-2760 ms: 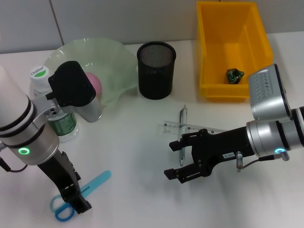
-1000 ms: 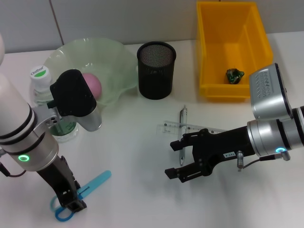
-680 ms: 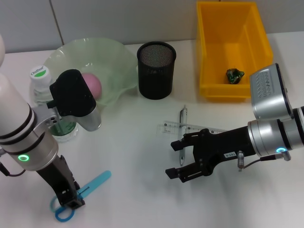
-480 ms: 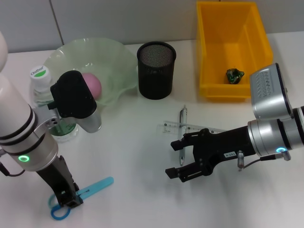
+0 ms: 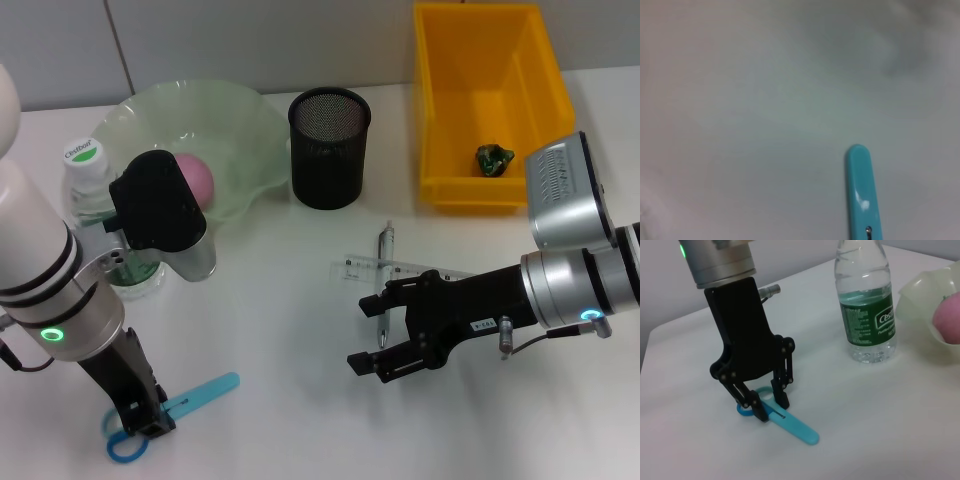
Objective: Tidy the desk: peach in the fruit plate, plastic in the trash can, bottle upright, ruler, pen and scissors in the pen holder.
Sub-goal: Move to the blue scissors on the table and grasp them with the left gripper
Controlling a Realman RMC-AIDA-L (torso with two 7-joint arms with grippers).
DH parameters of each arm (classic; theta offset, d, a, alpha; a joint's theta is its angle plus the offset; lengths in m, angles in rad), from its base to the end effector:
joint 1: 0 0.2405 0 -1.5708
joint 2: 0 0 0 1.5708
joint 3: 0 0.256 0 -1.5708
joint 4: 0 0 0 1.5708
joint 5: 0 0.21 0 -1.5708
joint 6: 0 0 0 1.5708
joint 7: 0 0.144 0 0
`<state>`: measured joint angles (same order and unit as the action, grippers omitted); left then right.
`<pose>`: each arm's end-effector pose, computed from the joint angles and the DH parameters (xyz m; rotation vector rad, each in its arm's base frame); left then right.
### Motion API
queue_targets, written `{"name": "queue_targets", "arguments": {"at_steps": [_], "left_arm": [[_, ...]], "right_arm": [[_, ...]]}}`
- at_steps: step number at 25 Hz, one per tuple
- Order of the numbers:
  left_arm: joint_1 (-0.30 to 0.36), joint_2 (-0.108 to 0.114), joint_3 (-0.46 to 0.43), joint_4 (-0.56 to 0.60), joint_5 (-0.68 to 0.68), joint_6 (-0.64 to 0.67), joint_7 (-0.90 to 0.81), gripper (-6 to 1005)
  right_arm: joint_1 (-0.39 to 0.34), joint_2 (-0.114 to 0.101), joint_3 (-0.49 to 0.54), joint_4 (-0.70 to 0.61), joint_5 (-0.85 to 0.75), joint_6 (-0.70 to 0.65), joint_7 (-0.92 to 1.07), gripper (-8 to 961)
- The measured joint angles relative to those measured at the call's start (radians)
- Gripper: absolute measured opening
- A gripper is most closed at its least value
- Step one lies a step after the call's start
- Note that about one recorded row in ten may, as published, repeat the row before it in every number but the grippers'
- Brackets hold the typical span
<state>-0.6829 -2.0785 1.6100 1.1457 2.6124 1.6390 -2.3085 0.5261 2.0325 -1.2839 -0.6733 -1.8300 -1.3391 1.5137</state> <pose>-0.1959 0.3247 -0.0468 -2.8869 -0.5325 0.9946 0.2473 0.3249 -0.0532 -2.9739 0.5791 0.3447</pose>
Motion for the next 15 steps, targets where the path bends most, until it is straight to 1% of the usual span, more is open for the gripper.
{"name": "queue_targets", "arguments": {"at_steps": [15], "left_arm": [[0.002, 0.000, 0.019, 0.000, 0.012, -0.002, 0.000, 295]], "right_arm": [[0.000, -0.001, 0.000, 0.000, 0.000, 0.000, 0.000, 827]]}}
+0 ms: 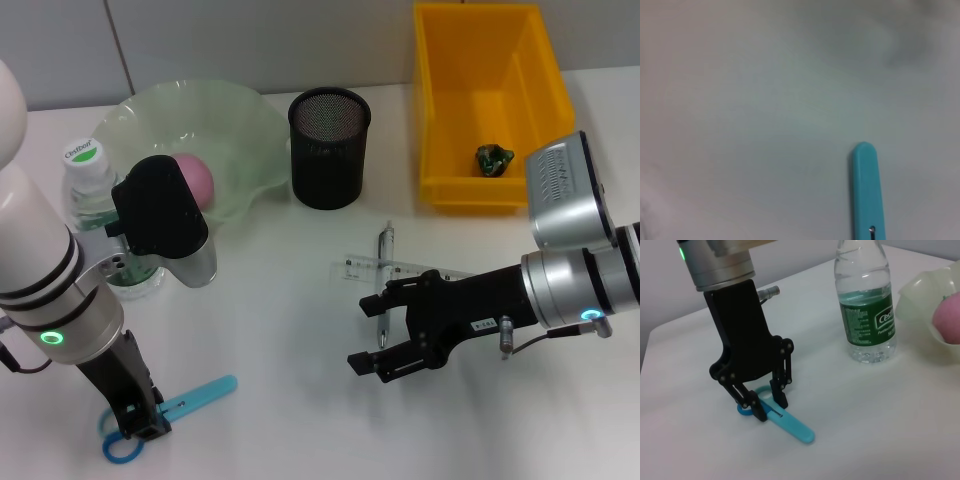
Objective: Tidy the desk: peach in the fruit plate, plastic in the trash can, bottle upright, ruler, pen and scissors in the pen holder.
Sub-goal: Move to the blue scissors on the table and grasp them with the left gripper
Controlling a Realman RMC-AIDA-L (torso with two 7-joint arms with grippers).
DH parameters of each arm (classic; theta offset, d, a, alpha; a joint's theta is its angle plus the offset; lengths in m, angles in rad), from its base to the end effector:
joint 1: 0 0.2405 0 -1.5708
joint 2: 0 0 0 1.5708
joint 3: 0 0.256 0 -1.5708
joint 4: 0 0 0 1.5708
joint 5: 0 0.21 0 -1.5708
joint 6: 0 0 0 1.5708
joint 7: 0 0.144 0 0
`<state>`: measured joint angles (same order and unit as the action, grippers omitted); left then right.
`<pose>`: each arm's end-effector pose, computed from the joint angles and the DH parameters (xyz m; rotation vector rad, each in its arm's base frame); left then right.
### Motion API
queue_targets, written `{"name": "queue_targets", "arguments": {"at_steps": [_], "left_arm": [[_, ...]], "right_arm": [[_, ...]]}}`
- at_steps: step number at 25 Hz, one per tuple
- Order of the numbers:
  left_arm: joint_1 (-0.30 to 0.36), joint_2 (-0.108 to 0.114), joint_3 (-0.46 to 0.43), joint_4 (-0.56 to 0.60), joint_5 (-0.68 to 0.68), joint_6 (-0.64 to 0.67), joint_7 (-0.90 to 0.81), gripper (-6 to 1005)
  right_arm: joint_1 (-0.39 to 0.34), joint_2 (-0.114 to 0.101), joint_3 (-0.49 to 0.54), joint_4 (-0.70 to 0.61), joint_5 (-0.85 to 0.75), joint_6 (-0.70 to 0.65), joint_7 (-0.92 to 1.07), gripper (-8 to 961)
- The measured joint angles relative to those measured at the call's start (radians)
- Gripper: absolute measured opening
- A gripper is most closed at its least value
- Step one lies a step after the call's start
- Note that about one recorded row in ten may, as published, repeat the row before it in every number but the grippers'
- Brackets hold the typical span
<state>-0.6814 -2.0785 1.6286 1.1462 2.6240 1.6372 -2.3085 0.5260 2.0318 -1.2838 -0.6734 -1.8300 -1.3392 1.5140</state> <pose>-0.1974 0.3235 -0.0481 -2.8799 -0.5111 1.0250 0.2475 0.3250 -0.0529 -2.9734 0.5794 0.3441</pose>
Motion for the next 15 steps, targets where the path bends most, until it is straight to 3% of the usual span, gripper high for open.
{"name": "queue_targets", "arguments": {"at_steps": [15], "left_arm": [[-0.004, 0.002, -0.046, 0.010, -0.003, 0.027, 0.002, 269]], "right_arm": [[-0.001, -0.003, 0.000, 0.000, 0.000, -0.001, 0.000, 827]]}}
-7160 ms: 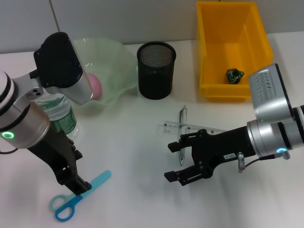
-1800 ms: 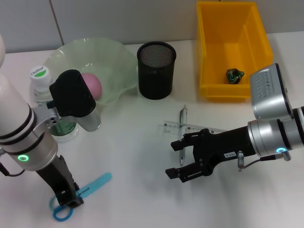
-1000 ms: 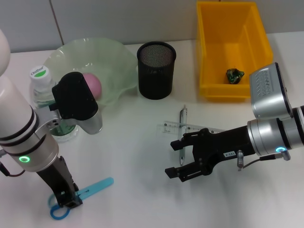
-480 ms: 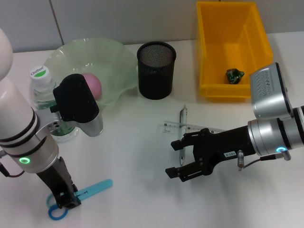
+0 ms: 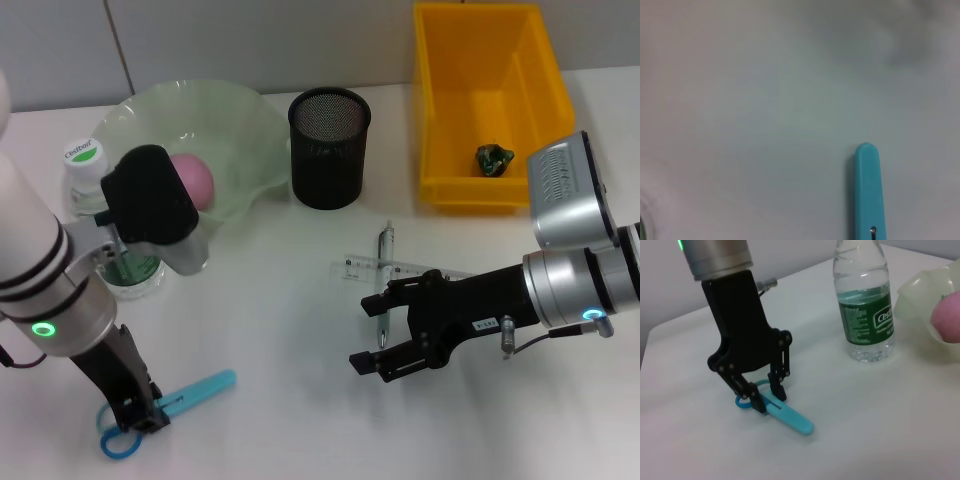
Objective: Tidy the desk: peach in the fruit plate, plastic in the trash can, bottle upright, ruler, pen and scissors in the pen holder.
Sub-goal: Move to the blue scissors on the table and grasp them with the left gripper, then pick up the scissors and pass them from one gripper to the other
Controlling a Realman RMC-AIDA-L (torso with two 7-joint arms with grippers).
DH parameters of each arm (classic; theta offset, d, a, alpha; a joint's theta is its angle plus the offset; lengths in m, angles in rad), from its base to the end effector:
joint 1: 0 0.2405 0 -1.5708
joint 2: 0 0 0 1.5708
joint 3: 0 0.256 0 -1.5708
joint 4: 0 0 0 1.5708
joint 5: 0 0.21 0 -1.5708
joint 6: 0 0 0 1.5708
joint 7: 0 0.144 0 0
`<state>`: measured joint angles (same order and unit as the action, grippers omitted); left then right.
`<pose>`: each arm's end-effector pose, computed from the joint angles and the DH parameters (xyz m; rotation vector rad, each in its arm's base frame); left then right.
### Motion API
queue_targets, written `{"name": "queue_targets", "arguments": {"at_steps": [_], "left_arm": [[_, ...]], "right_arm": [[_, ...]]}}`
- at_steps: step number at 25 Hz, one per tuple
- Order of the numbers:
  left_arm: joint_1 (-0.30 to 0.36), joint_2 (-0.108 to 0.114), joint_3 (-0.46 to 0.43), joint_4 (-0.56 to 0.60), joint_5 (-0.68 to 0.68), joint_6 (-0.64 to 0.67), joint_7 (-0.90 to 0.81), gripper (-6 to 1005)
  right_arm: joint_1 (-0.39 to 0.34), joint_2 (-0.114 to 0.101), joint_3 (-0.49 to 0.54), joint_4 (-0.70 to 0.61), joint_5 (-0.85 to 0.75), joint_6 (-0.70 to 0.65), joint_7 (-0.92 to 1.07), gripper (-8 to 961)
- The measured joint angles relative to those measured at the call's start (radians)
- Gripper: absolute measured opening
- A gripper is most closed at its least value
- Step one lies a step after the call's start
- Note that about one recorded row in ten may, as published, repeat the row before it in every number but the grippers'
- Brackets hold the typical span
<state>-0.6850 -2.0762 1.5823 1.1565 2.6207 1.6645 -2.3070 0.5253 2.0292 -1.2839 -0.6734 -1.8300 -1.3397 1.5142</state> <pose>-0.1953 0.3261 -0.0406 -2.8812 -0.5536 0.9928 0.2484 0.3251 -0.0520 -2.9724 0.5800 0.3410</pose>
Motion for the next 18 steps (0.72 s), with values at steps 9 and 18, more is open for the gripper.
{"name": "queue_targets", "arguments": {"at_steps": [9, 18], "left_arm": [[-0.011, 0.007, -0.217, -0.005, -0.086, 0.090, 0.052, 269], [0.021, 0.011, -0.415, -0.039, -0.208, 0.169, 0.136, 269]], "right_arm": [[0.000, 0.001, 0.027, -0.002, 0.005, -0.011, 0.003, 827], [0.001, 0.000, 0.076, -0.006, 0.007, -0.036, 0.017, 827]]}}
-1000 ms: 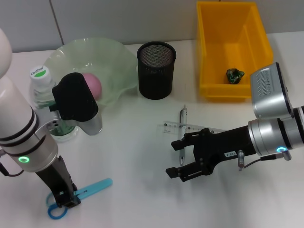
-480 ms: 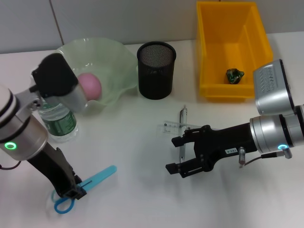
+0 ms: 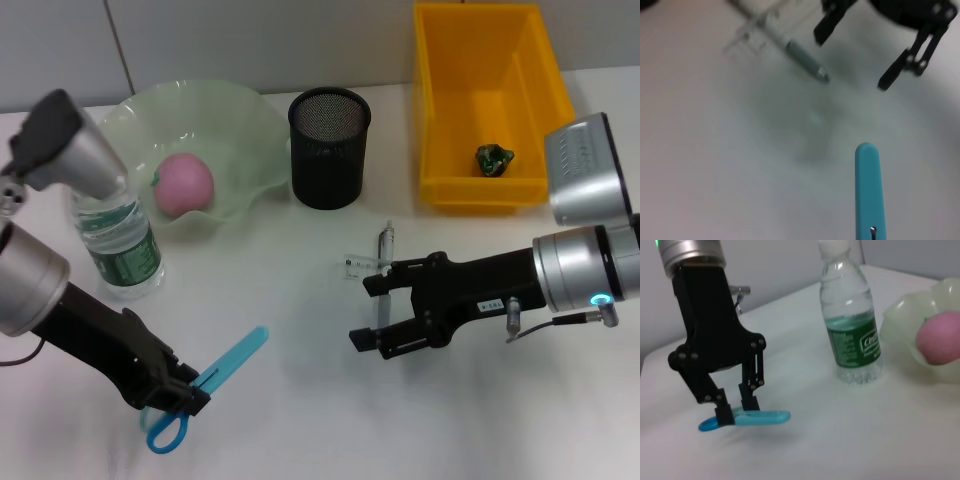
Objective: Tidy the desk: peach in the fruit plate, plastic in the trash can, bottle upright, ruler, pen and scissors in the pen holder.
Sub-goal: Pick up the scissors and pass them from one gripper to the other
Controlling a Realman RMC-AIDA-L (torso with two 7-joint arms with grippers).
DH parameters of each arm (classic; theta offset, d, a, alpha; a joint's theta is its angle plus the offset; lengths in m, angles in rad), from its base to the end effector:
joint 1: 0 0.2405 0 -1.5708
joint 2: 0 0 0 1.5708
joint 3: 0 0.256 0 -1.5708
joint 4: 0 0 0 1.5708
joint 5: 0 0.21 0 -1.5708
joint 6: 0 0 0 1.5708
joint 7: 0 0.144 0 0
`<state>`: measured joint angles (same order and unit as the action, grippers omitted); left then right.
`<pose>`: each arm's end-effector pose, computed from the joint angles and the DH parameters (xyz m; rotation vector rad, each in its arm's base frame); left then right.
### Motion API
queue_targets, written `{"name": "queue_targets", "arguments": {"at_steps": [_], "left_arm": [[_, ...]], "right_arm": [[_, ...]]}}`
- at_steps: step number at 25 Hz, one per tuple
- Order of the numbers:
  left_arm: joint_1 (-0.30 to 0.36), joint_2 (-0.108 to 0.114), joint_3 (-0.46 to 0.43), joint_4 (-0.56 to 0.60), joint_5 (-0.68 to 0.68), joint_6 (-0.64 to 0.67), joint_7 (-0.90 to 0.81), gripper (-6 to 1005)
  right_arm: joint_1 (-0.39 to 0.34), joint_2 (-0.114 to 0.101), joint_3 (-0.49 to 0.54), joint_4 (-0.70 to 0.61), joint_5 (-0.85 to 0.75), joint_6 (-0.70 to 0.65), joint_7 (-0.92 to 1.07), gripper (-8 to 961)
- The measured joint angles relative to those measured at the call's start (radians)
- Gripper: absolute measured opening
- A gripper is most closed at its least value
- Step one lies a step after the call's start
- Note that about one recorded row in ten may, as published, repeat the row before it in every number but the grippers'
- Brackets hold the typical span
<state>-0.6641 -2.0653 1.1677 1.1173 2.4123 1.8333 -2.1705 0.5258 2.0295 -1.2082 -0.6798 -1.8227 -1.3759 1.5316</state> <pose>-0.1941 0.3263 0.0017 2.9175 0.8478 -0.3951 0.2451 0.3304 -0.0404 -2.9289 0.6278 0.4304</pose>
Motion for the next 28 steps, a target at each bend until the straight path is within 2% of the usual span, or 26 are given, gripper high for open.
{"name": "queue_targets", "arguments": {"at_steps": [1, 2, 3, 7, 12, 23, 28], "left_arm": [[0.004, 0.001, -0.030, -0.008, -0.018, 0.007, 0.013, 269], [0.008, 0.003, -0.100, -0.032, -0.051, 0.026, 0.045, 269], [0.008, 0.003, -0.100, -0.032, -0.051, 0.026, 0.045, 269], [0.009, 0.008, -0.249, -0.108, -0.111, 0.055, 0.117, 270], [0.016, 0.021, -0.292, -0.183, -0.211, 0.070, 0.156, 270], [0.038, 0.033, -0.307, -0.273, -0.433, 0.084, 0.165, 270], [0.040, 0.037, -0.409, -0.326, -0.481, 0.084, 0.174, 270]], "right_arm": [[0.000, 0.000, 0.010, 0.000, 0.000, -0.005, 0.000, 827], [0.000, 0.001, 0.028, 0.001, 0.000, -0.012, -0.004, 827], [0.000, 0.001, 0.028, 0.001, 0.000, -0.012, -0.004, 827], [0.000, 0.002, 0.037, 0.002, 0.000, -0.014, -0.006, 827], [0.000, 0.001, 0.040, 0.002, 0.001, -0.014, -0.006, 827], [0.002, 0.004, 0.041, -0.006, 0.002, -0.014, -0.015, 827], [0.004, 0.005, 0.041, -0.013, 0.004, -0.014, -0.022, 827]]}}
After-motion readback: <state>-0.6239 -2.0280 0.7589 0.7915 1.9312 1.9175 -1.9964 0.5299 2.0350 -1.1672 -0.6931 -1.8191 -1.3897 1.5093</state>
